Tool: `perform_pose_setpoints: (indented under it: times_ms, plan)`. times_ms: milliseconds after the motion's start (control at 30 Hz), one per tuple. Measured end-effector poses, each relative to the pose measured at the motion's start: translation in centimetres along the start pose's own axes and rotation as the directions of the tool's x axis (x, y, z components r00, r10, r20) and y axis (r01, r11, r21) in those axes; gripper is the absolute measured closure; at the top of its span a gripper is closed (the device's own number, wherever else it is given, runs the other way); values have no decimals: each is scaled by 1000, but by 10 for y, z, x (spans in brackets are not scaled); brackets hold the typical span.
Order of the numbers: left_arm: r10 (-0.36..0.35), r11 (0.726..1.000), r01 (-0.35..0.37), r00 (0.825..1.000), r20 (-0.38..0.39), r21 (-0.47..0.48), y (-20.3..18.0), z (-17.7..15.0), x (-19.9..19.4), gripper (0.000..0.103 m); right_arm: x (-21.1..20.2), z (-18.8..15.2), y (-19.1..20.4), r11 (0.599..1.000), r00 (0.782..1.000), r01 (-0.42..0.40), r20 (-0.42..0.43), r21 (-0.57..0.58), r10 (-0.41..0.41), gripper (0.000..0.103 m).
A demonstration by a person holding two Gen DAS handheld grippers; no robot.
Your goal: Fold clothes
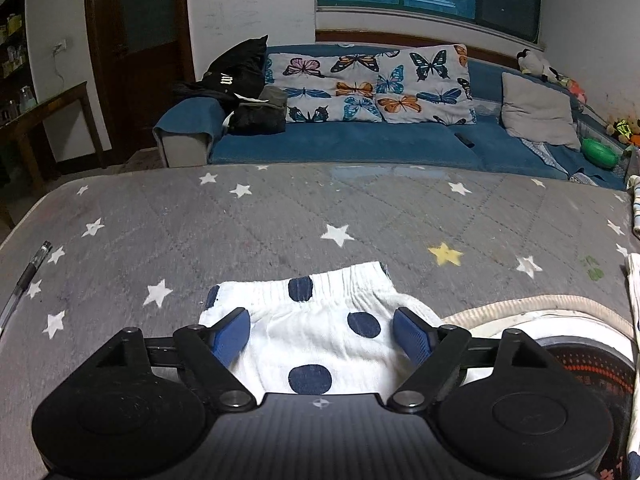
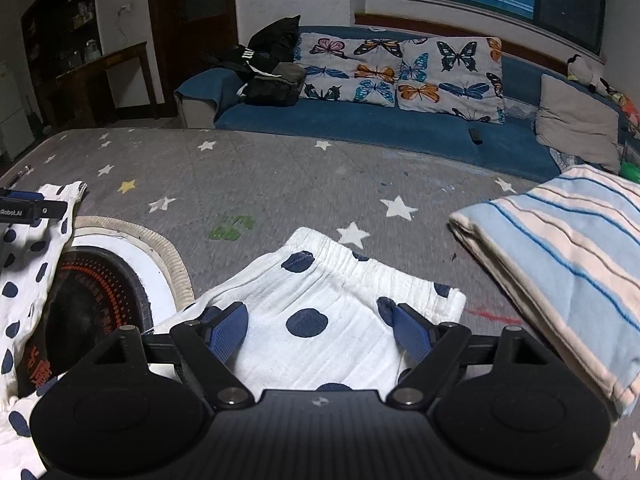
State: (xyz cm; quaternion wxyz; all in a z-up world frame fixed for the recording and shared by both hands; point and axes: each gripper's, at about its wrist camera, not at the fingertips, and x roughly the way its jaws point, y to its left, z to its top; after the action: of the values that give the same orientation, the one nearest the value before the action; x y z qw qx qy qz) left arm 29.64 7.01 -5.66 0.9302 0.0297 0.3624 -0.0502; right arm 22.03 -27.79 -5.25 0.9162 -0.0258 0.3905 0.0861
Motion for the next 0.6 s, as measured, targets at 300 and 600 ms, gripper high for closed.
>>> perform_pose_setpoints:
  times_ms: [300, 600]
  plan:
    - [-36, 999, 35, 998, 44, 22, -5, -6, -46, 17, -48, -13, 25, 996, 999, -46, -13, -79, 45, 23]
    - [-143, 984, 141, 990, 17, 111, -30, -60, -117, 16, -73, -56, 51, 988, 996, -33, -82, -149, 21, 37]
